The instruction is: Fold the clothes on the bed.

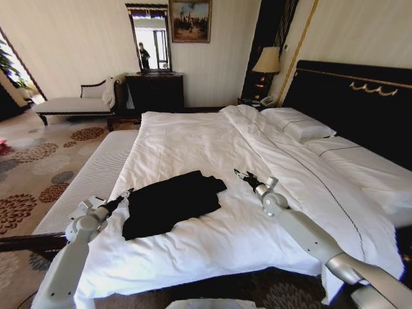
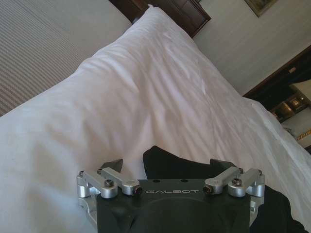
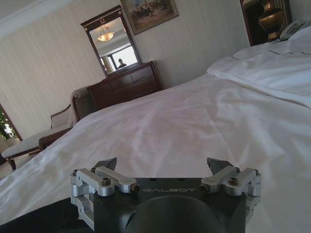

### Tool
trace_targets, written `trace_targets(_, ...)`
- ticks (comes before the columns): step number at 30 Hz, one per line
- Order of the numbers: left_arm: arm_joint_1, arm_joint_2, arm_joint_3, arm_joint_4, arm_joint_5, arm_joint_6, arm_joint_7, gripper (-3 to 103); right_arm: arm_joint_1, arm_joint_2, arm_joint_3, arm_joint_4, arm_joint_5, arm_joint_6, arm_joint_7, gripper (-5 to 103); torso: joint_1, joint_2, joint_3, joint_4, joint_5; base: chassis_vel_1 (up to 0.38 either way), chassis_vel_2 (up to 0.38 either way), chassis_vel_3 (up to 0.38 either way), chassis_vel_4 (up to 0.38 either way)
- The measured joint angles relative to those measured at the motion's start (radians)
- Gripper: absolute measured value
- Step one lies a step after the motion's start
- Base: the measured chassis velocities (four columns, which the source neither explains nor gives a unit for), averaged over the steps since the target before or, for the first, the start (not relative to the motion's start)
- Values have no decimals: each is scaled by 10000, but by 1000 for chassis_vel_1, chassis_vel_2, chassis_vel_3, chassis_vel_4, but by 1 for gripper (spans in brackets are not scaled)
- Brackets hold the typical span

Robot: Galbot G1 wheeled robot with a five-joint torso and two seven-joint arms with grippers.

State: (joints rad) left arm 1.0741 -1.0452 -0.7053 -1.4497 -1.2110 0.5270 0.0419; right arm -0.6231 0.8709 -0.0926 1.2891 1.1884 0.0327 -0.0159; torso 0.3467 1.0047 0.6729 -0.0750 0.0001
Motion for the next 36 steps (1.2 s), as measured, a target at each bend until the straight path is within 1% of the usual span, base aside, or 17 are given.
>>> trace_targets(1,-36,-43,35,45,42,-37,34,103,0,-4,0,-9,-18,1,19,100,-2,0,0,0,-1,0,0,0,0)
trace_targets(3,-76,-95,72,70,82,-83,64,103,0,-7,0,-10,-20,1,40,100,-2,1,0,-1,-1,0,0,0,0)
trace_targets(6,-133,-250,196,35,153,-186,168,91,23,-38,-4,28,-20,1,109,100,0,0,0,-5,0,0,0,0,0)
trace_targets(7,-133,-250,196,35,153,-186,168,91,23,-38,-4,28,-20,1,109,100,0,0,0,-5,0,0,0,0,0)
trace_targets(10,-63,-344,261,-91,214,-208,228,75,26,-86,-4,72,-14,1,139,100,-1,0,0,-3,0,0,0,0,0)
trace_targets(11,-63,-344,261,-91,214,-208,228,75,26,-86,-4,72,-14,1,139,100,-1,0,0,-3,0,0,0,0,0)
trace_targets(13,-11,-388,263,-149,260,-265,258,64,18,-131,7,98,-11,2,155,100,-1,0,0,-2,-2,0,0,0,0)
trace_targets(14,21,-402,257,-182,285,-317,280,64,15,-149,18,111,-10,1,165,100,-2,0,0,-3,-1,0,0,0,0)
trace_targets(16,80,-407,215,-228,326,-446,317,53,16,-163,24,113,-9,6,177,100,-1,1,0,-4,-1,0,0,0,0)
trace_targets(17,80,-407,215,-228,326,-446,317,53,16,-163,24,113,-9,6,177,100,-1,1,0,-4,-1,0,0,0,0)
trace_targets(19,128,-403,151,-244,414,-597,368,42,77,-143,-3,82,5,11,190,100,-1,0,0,-4,0,0,0,0,0)
trace_targets(22,144,-372,45,-244,461,-702,401,36,204,-66,-105,9,37,9,196,100,-1,0,0,-5,-3,0,0,0,0)
trace_targets(25,87,-250,-123,-138,469,-949,502,20,558,165,-462,-218,228,-91,207,100,-1,1,0,-1,-2,0,0,0,0)
trace_targets(26,61,-226,-147,-105,469,-976,515,20,621,209,-539,-268,273,-113,214,100,-1,1,0,-1,-3,0,0,0,0)
trace_targets(27,-164,-133,-200,133,461,-1075,530,4,1089,515,-1083,-674,582,-236,290,100,-1,0,0,-1,-3,0,0,0,0)
trace_targets(32,-423,-90,-119,394,448,-1132,521,0,1726,1041,-1639,-1675,694,-413,244,100,-1,0,1,-5,-2,0,0,0,0)
trace_targets(36,-502,-120,-74,558,496,-1197,520,0,2337,1458,-1957,-2507,672,-472,102,100,0,0,1,1,-2,0,0,0,0)
